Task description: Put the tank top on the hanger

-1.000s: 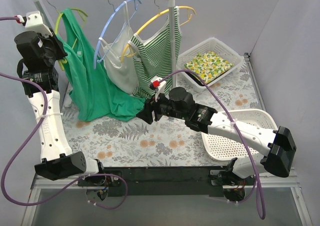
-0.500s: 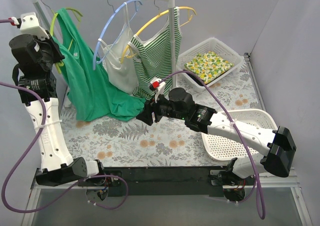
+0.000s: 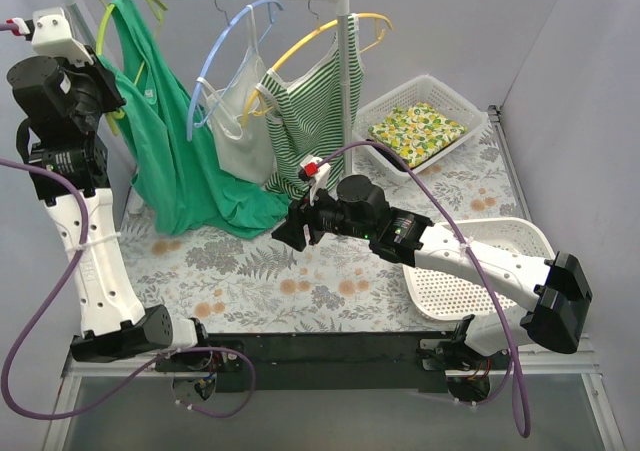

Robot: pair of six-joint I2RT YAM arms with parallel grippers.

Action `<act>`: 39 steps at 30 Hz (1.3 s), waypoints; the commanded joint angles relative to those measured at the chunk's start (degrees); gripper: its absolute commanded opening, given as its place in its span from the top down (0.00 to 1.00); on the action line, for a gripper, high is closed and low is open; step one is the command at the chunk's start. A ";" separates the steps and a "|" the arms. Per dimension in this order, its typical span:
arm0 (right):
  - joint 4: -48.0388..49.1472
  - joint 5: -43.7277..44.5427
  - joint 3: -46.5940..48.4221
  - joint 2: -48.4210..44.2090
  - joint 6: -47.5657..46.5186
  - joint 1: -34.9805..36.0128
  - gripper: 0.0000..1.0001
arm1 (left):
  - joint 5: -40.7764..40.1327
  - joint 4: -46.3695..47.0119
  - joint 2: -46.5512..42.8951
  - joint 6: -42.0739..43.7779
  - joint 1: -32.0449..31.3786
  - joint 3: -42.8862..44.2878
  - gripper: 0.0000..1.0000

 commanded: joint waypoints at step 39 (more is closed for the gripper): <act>2.40 0.43 -0.44 0.18 0.08 -0.08 0.35 | -3.50 13.27 0.55 -1.49 0.31 -3.27 0.02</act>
